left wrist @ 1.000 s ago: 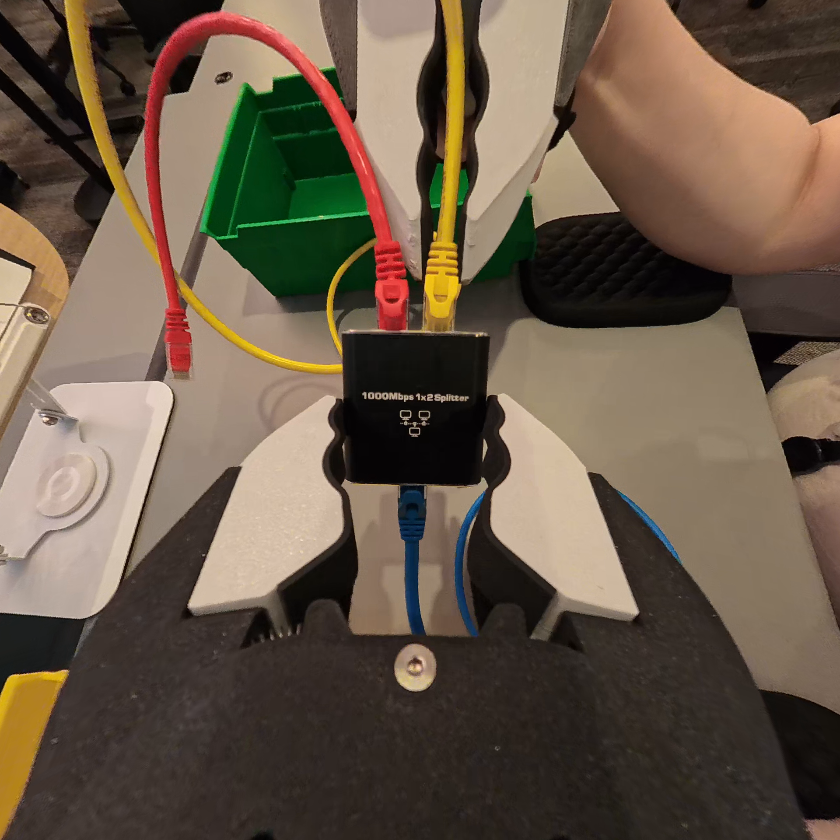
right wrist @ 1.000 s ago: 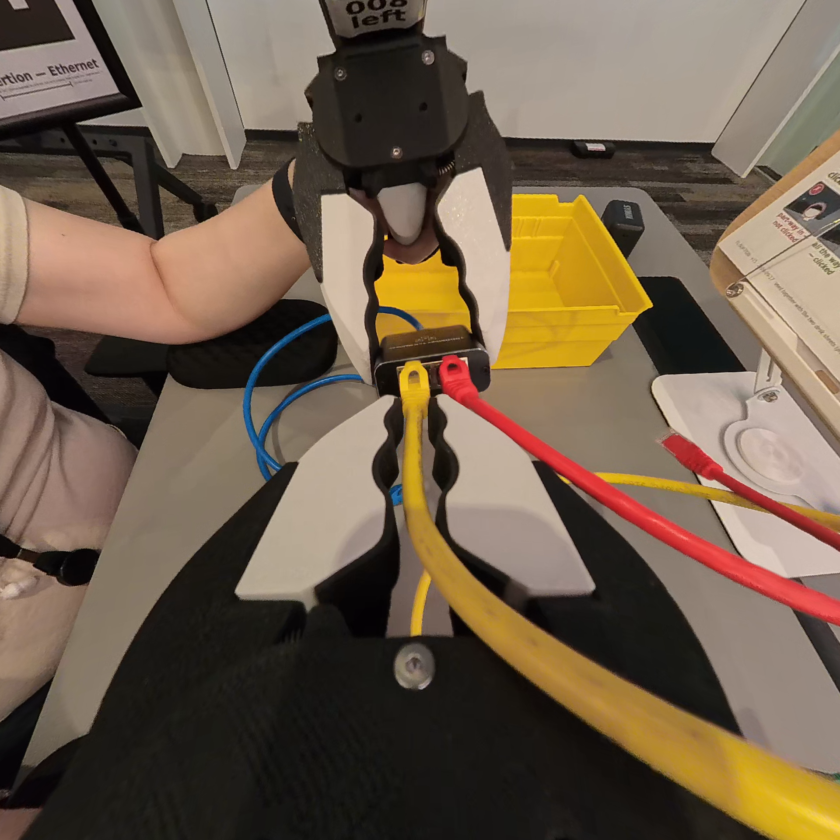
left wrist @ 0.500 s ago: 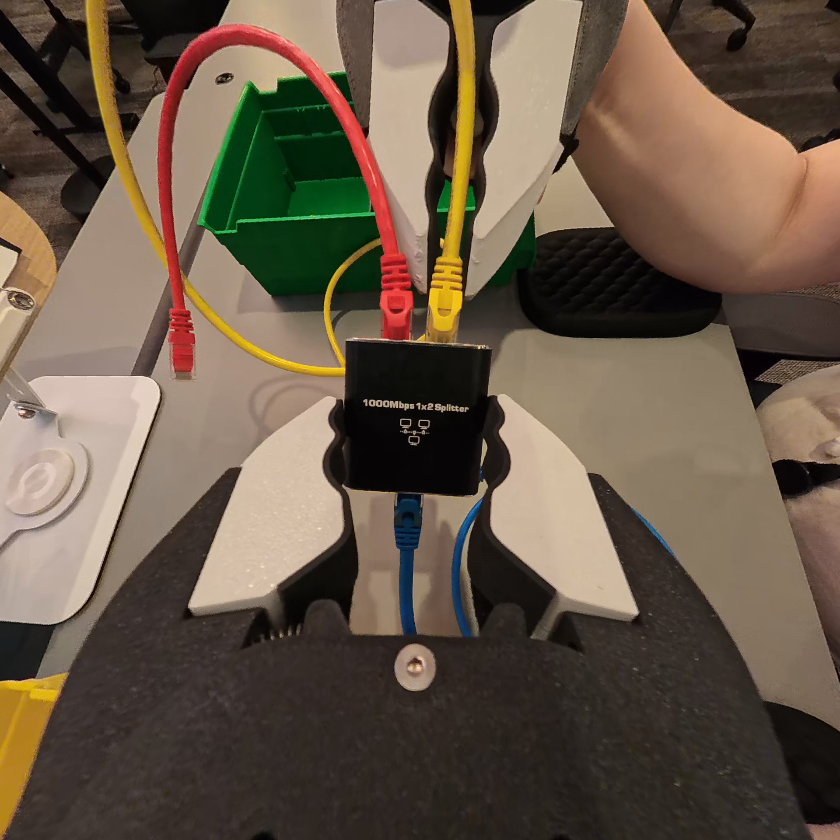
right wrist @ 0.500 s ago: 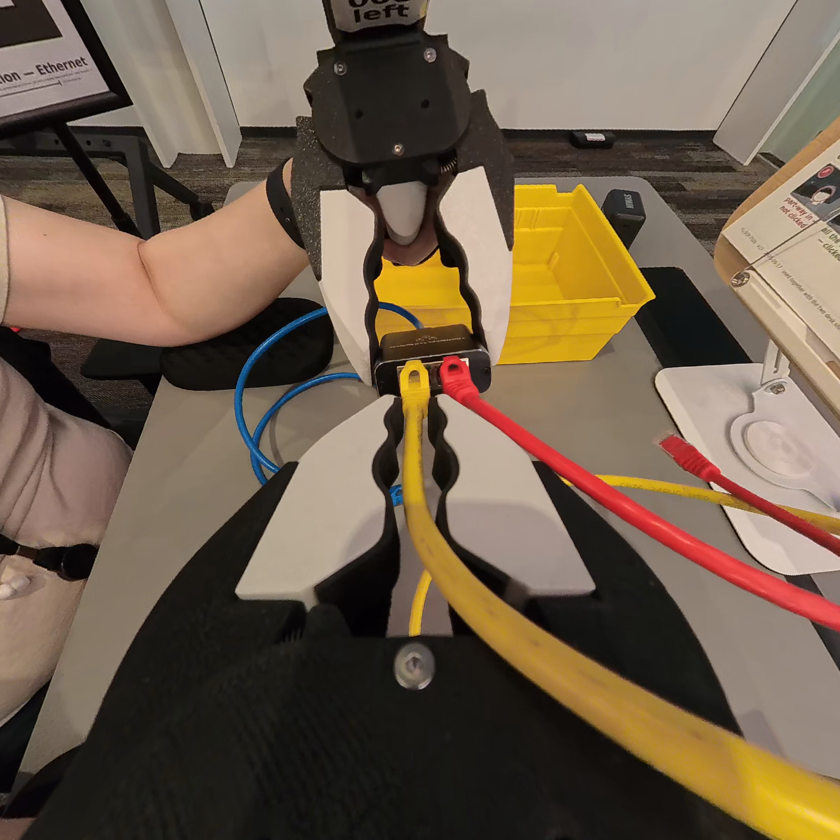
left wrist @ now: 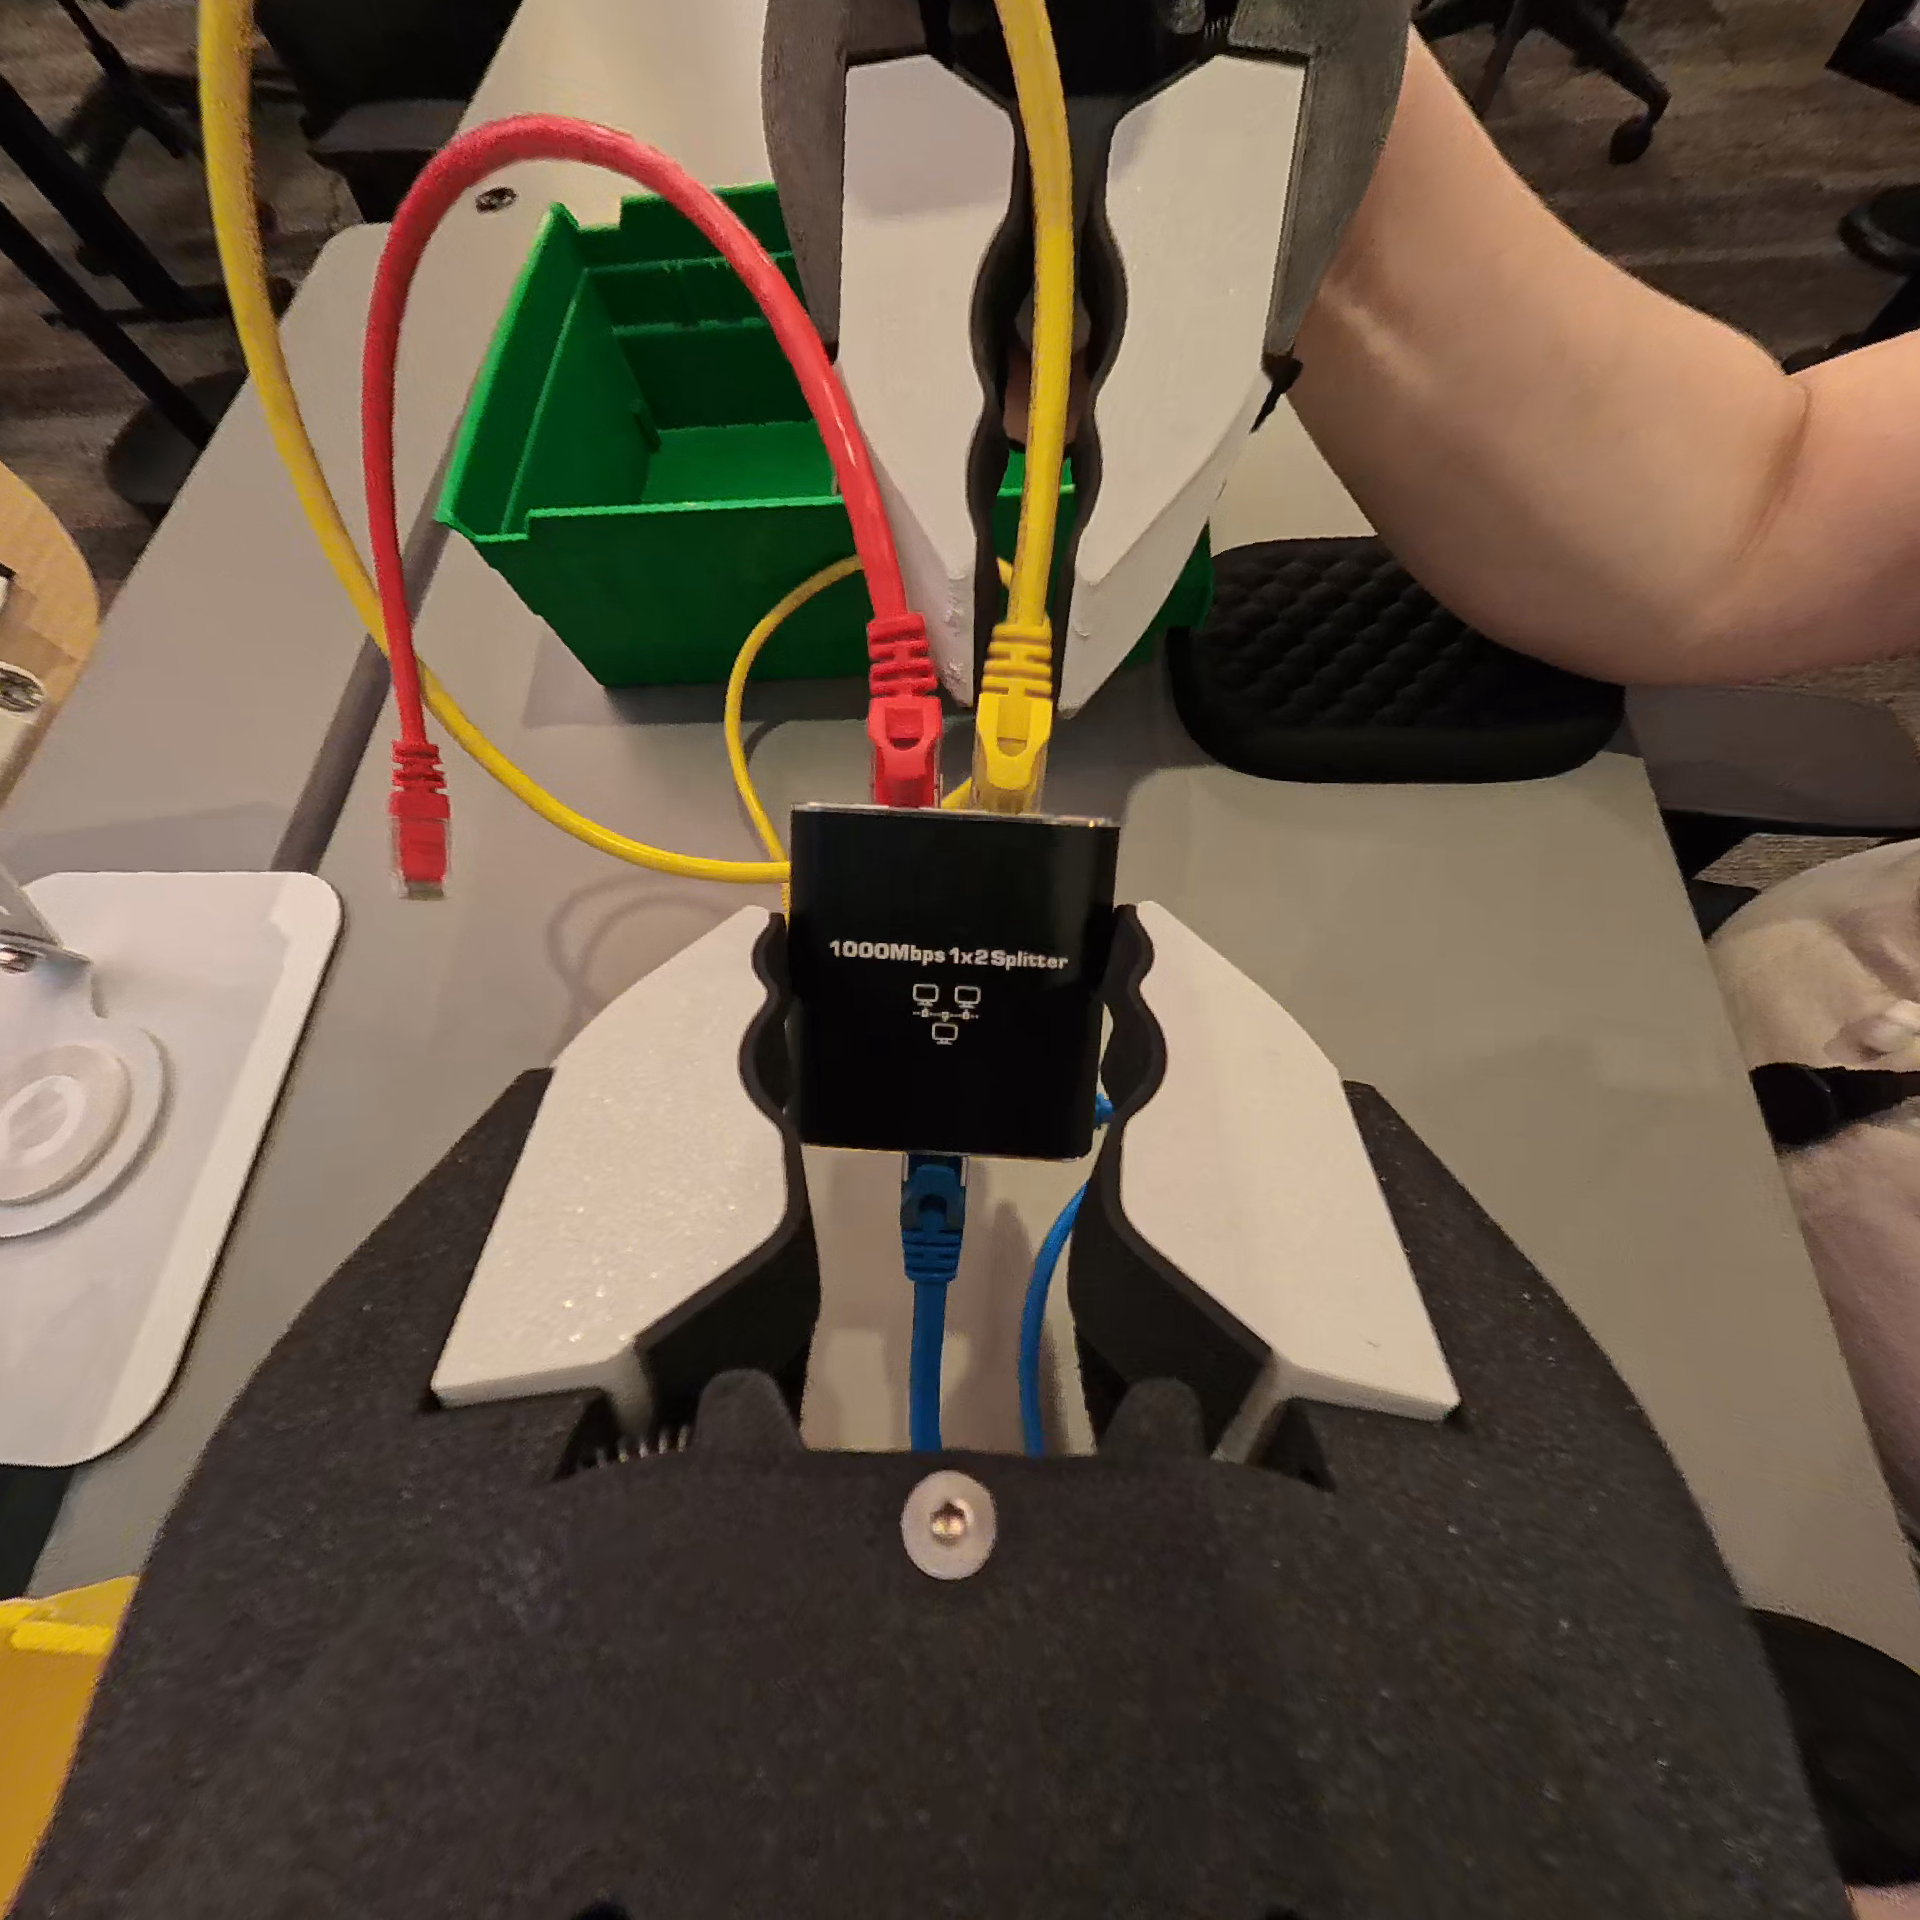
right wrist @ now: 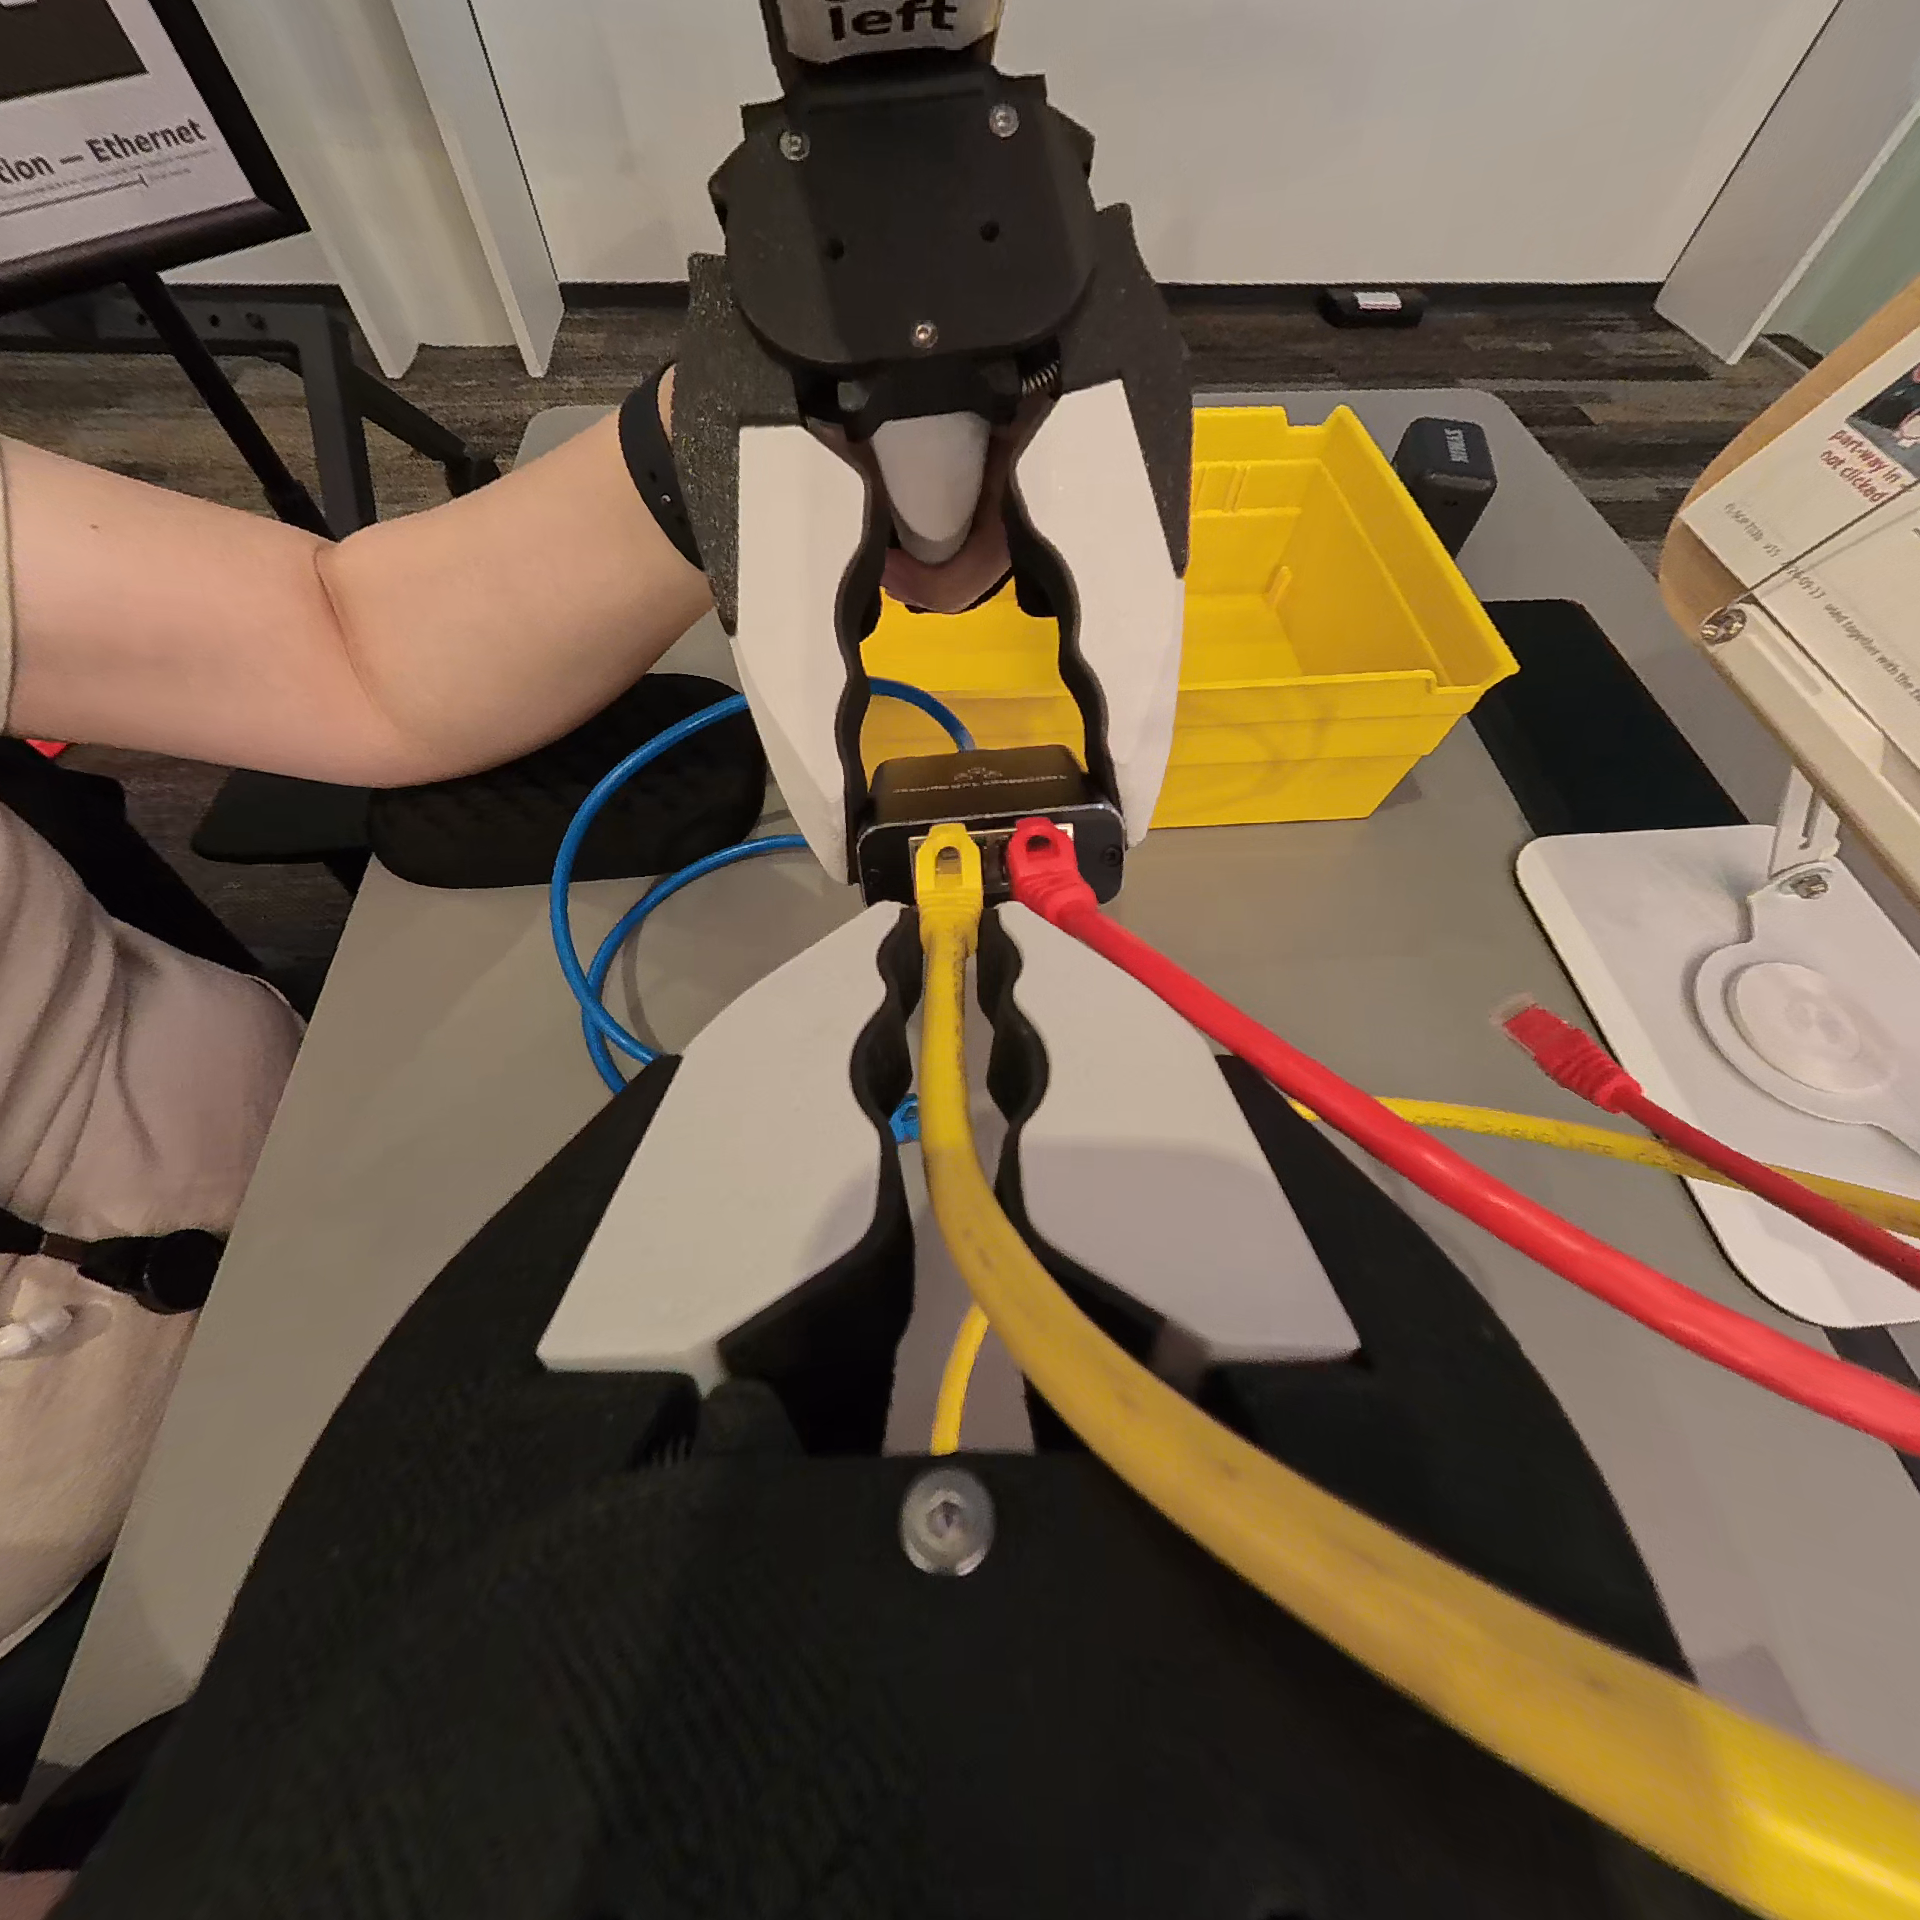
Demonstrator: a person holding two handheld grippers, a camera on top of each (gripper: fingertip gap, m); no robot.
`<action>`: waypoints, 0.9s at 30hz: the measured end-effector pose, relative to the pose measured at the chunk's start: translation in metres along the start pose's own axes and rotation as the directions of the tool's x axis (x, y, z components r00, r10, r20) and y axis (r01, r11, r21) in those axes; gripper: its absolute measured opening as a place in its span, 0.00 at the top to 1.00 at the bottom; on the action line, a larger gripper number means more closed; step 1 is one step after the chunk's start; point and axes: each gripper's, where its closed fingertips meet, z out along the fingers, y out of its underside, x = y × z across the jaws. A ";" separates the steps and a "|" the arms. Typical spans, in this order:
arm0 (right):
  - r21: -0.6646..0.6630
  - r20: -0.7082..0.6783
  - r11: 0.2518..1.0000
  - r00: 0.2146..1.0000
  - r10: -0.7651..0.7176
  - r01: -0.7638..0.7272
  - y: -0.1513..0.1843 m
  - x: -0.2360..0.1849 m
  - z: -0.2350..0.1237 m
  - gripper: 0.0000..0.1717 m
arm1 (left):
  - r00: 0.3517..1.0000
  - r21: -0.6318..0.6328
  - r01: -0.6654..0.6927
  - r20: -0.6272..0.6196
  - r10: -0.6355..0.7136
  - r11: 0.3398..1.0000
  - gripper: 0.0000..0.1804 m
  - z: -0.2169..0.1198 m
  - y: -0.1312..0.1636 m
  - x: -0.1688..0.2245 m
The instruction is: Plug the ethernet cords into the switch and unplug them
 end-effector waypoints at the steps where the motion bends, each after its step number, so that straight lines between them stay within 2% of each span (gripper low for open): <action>1: 0.001 0.004 1.000 1.000 0.003 -0.003 0.000 0.000 0.001 0.93 | 1.000 -0.003 0.004 -0.004 -0.004 1.000 0.68 0.000 0.000 0.000; 13: 0.007 0.002 1.000 1.000 -0.010 0.010 -0.002 -0.002 0.003 0.93 | 1.000 0.023 0.013 -0.023 -0.012 1.000 0.69 0.001 -0.002 0.003; 17: -0.045 -0.025 0.999 1.000 -0.014 0.013 0.005 0.003 0.003 0.93 | 1.000 -0.009 0.004 0.002 -0.004 1.000 0.68 0.006 0.003 -0.001; 22: 0.054 -0.047 0.997 0.998 -0.050 0.052 -0.011 0.005 -0.006 0.93 | 0.998 0.057 -0.003 0.058 -0.001 0.998 0.68 -0.004 -0.014 -0.005; 27: 0.060 -0.040 0.992 0.993 -0.107 0.109 -0.011 0.001 -0.003 0.93 | 0.994 -0.018 -0.048 0.100 0.049 0.999 0.68 -0.009 -0.012 -0.001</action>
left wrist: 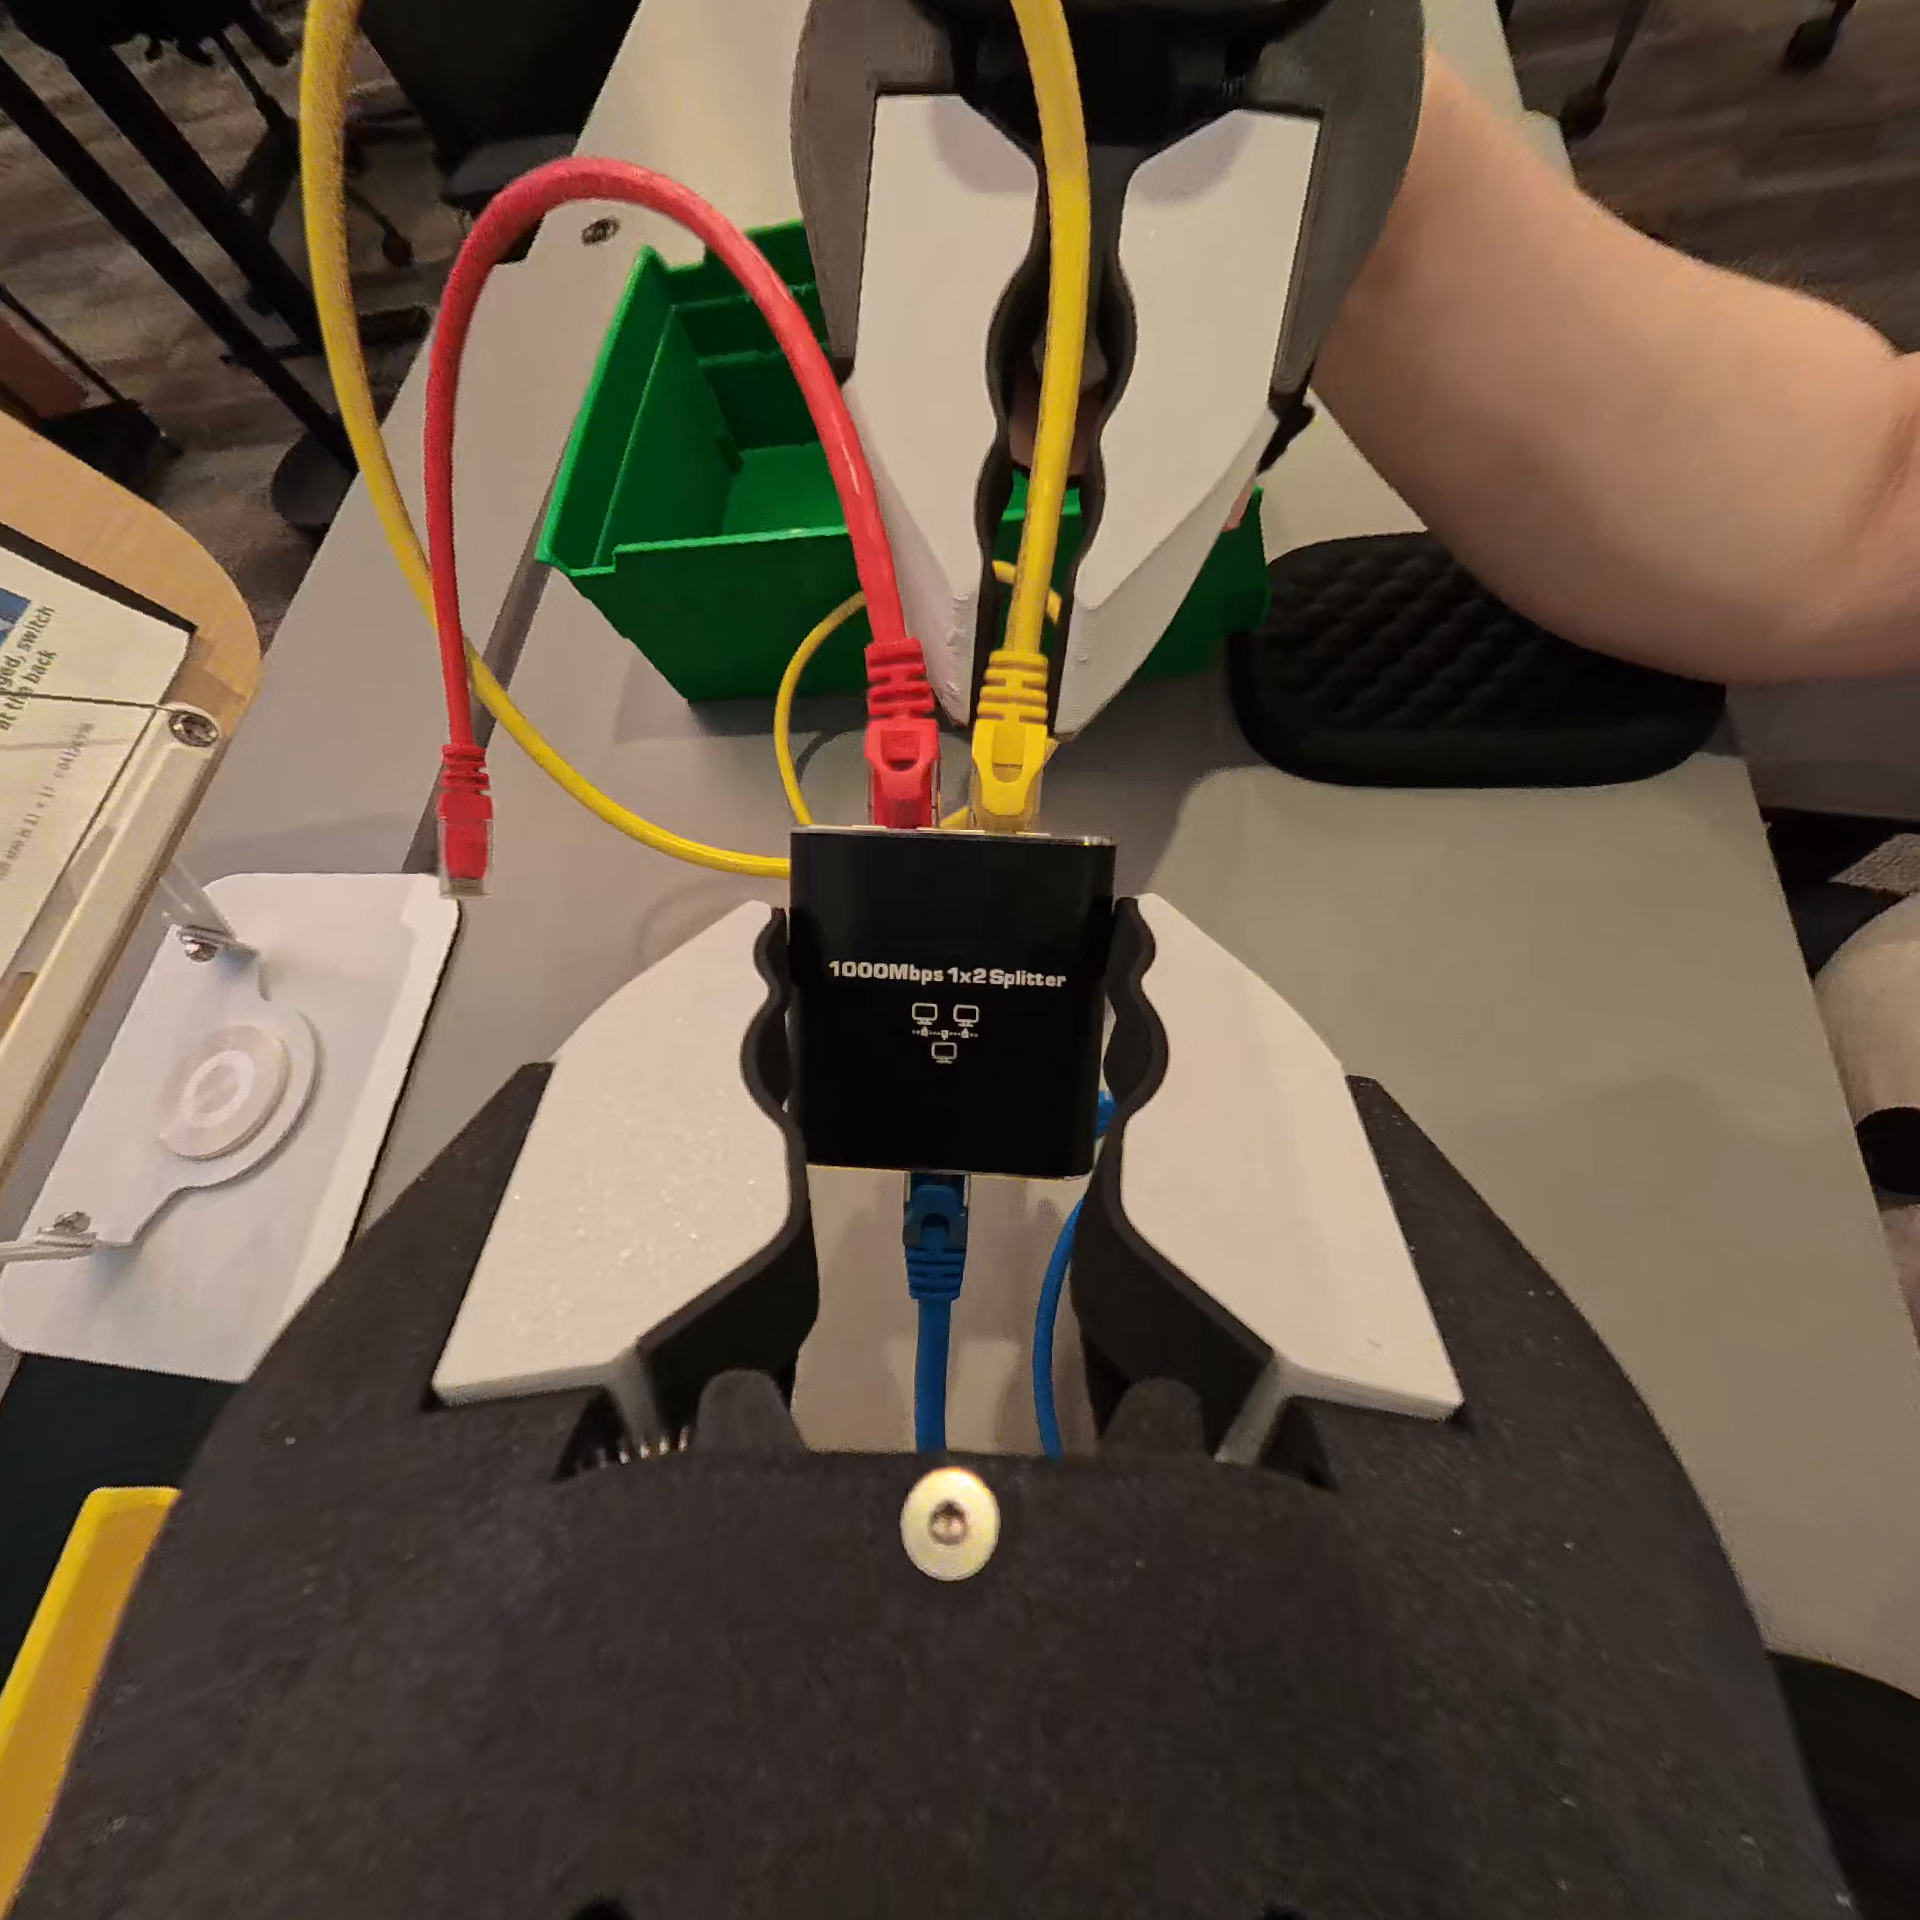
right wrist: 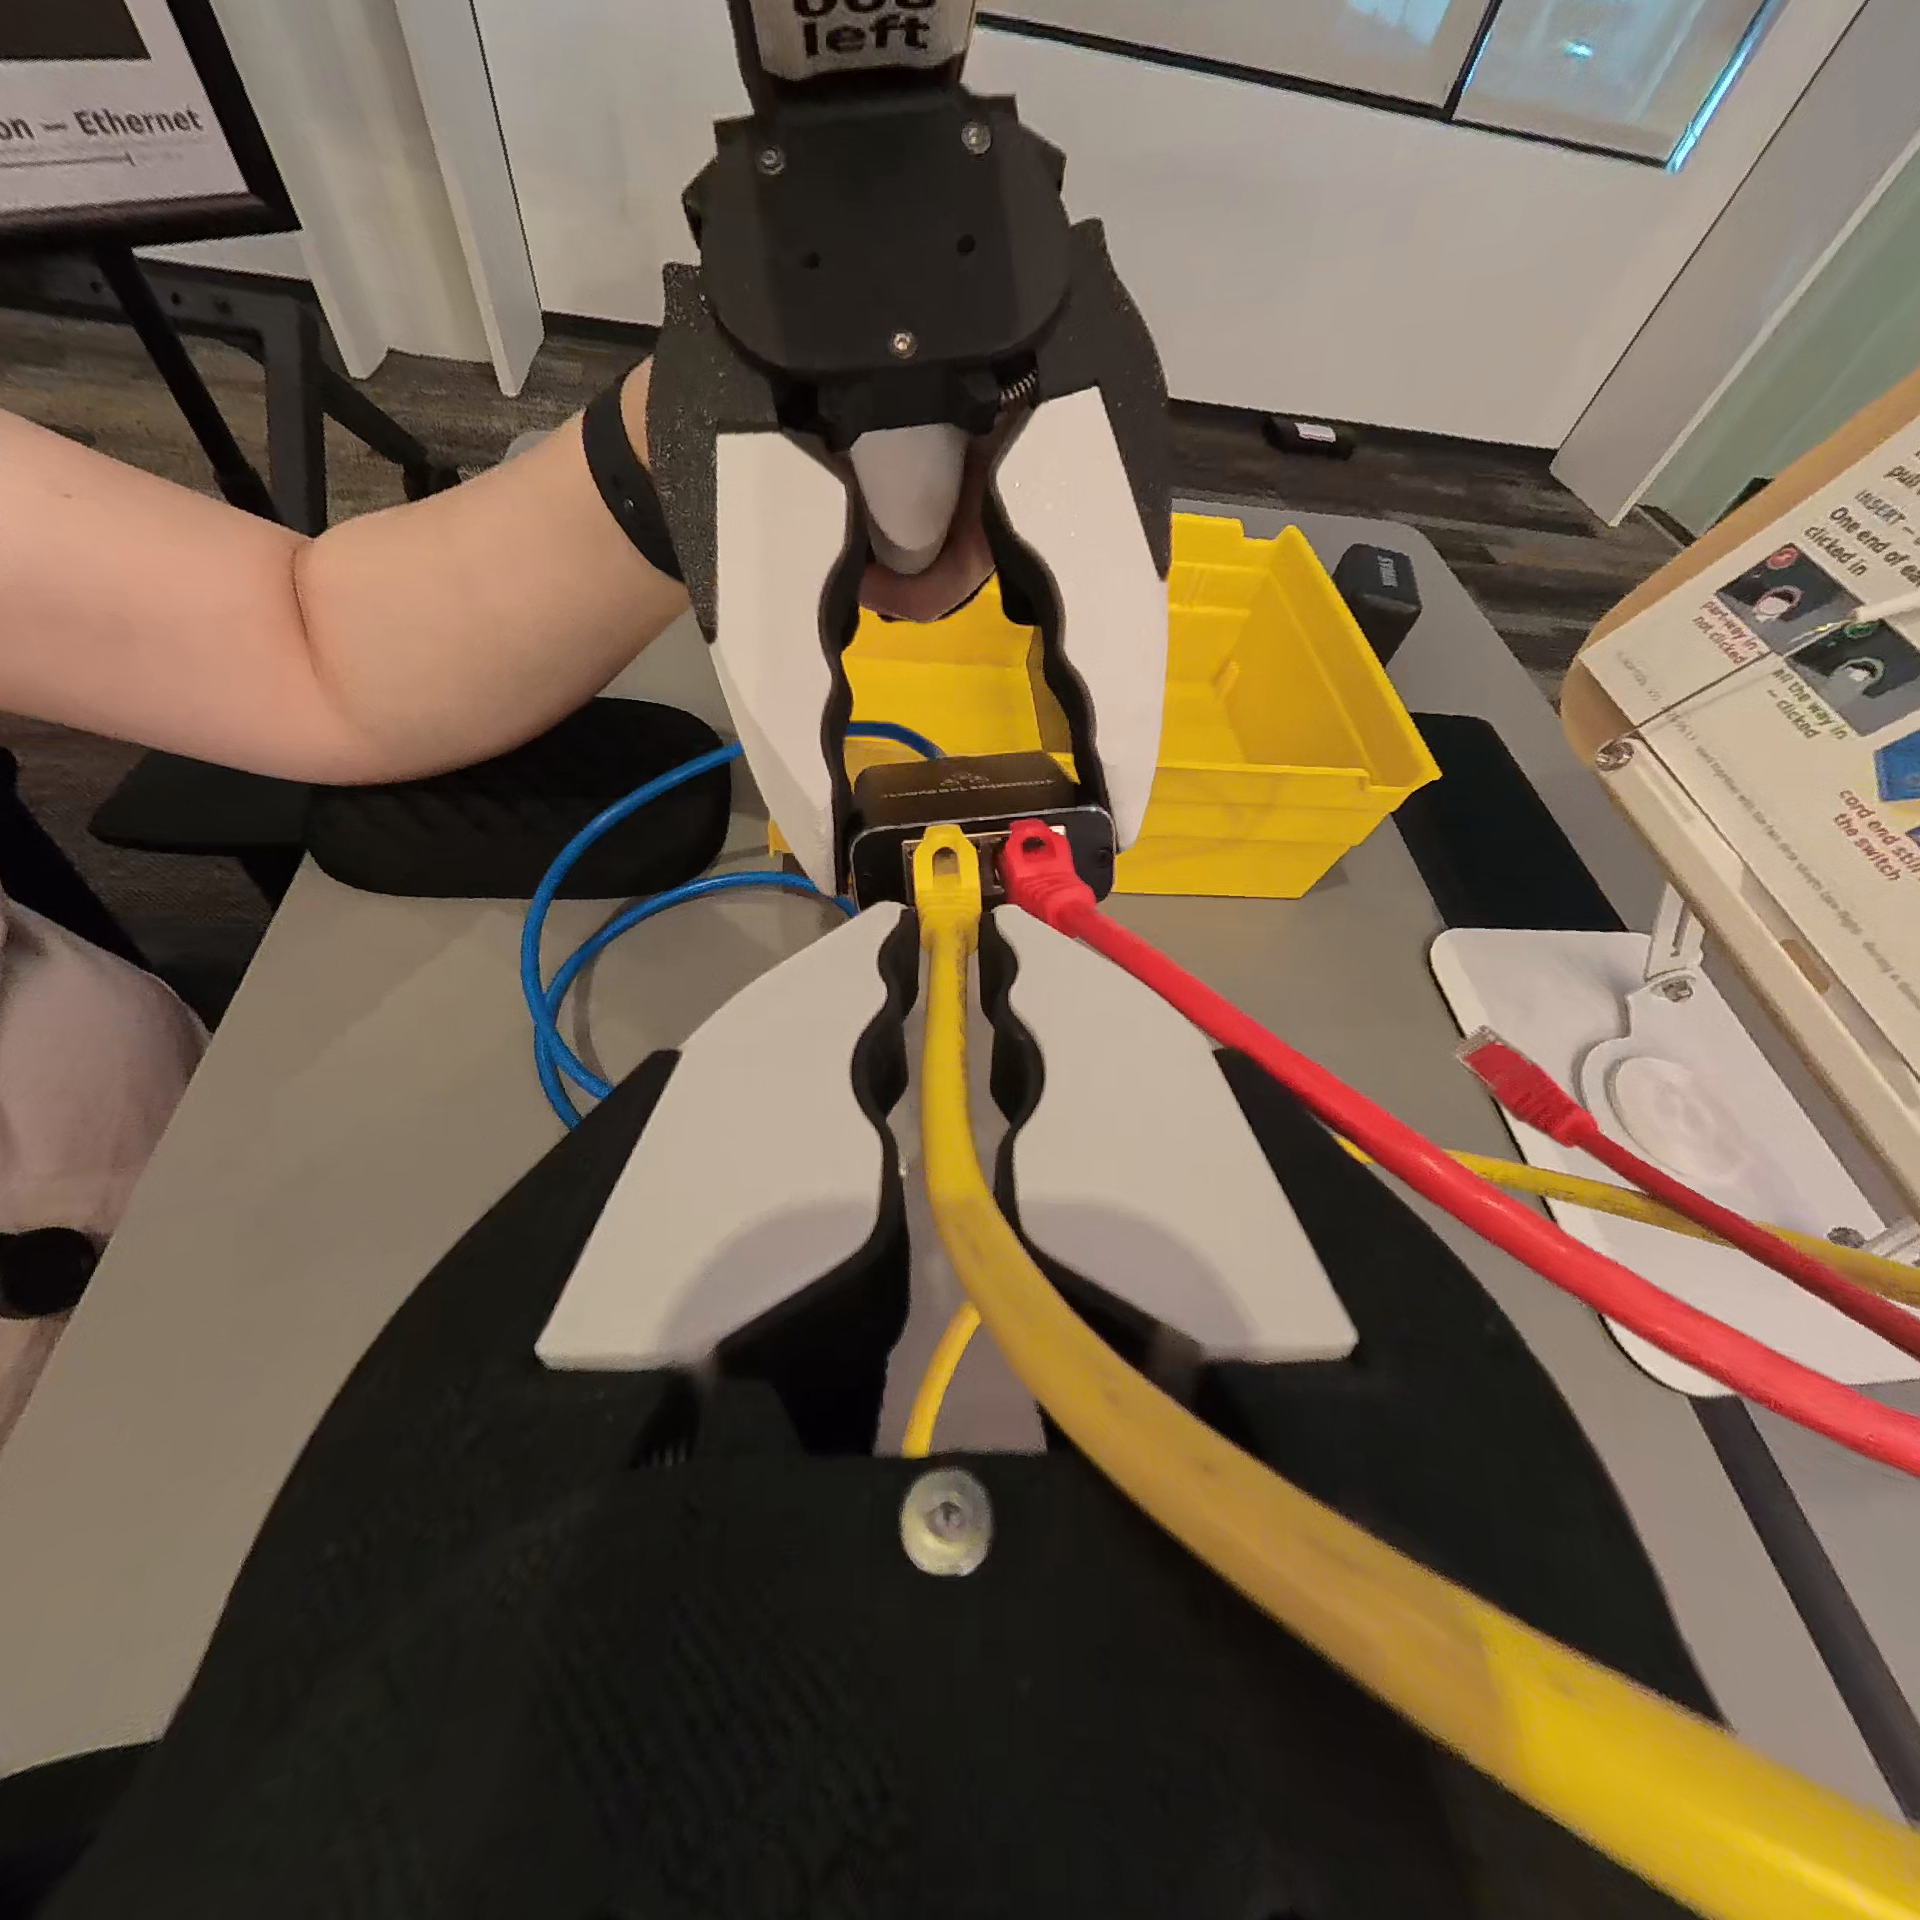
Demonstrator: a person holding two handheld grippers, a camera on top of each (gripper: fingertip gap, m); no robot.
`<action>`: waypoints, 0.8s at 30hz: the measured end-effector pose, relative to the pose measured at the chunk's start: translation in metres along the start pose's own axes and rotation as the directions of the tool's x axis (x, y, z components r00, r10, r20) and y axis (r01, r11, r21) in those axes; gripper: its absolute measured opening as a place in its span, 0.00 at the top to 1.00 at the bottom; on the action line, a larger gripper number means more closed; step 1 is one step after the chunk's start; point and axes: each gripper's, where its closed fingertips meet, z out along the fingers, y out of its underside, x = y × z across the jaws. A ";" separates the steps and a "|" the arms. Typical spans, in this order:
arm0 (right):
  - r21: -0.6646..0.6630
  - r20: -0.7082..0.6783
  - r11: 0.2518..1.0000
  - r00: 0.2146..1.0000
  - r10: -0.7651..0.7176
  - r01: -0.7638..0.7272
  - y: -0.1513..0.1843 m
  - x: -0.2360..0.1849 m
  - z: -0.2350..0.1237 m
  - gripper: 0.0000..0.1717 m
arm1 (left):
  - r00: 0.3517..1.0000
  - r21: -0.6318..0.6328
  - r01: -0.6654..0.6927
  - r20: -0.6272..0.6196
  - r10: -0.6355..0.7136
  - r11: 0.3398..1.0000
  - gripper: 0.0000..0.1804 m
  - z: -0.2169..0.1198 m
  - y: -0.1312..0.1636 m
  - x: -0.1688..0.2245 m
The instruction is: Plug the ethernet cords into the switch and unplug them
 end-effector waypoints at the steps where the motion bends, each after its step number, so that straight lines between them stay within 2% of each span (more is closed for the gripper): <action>1: -0.005 -0.005 1.000 1.000 -0.005 0.005 0.000 0.001 -0.001 0.93 | 1.000 -0.004 -0.004 0.006 0.004 1.000 0.68 0.001 0.000 0.000; 5: -0.007 -0.075 1.000 0.997 -0.021 0.020 -0.001 0.009 -0.015 0.91 | 1.000 0.086 0.019 0.001 -0.020 0.996 0.68 -0.003 -0.013 -0.002; 7: 0.039 -0.130 0.999 0.991 0.007 -0.002 -0.005 0.018 -0.025 0.89 | 0.998 0.118 0.031 0.047 -0.037 0.993 0.68 -0.009 -0.018 -0.009; 9: 0.116 -0.140 0.986 0.981 0.135 -0.119 -0.010 0.028 -0.030 0.89 | 0.993 0.166 0.029 0.106 -0.047 0.986 0.68 -0.017 -0.026 -0.017; 10: 0.168 -0.100 0.966 0.972 0.215 -0.196 -0.015 0.029 -0.029 0.89 | 0.990 0.181 0.032 0.128 -0.056 0.983 0.68 -0.020 -0.029 -0.019; 13: 0.286 0.059 0.866 0.910 0.411 -0.410 -0.025 0.031 -0.019 0.82 | 0.972 0.152 0.005 0.230 -0.040 0.988 0.68 -0.023 -0.028 -0.029; 15: 0.284 0.128 0.796 0.844 0.521 -0.535 -0.022 0.033 -0.008 0.78 | 0.960 0.129 -0.007 0.278 -0.029 0.992 0.68 -0.021 -0.027 -0.032; 18: 0.306 0.205 0.709 0.771 0.603 -0.635 -0.025 0.035 0.007 0.75 | 0.940 0.089 -0.053 0.342 0.020 0.995 0.68 -0.015 -0.028 -0.035; 22: 0.247 0.136 0.710 0.749 0.649 -0.660 -0.012 0.039 0.023 0.81 | 0.909 0.002 -0.106 0.405 0.096 0.994 0.68 -0.004 -0.024 -0.036; 24: 0.211 0.159 0.706 0.737 0.657 -0.676 -0.008 0.037 0.021 0.82 | 0.902 -0.013 -0.134 0.412 0.128 0.991 0.69 -0.001 -0.024 -0.034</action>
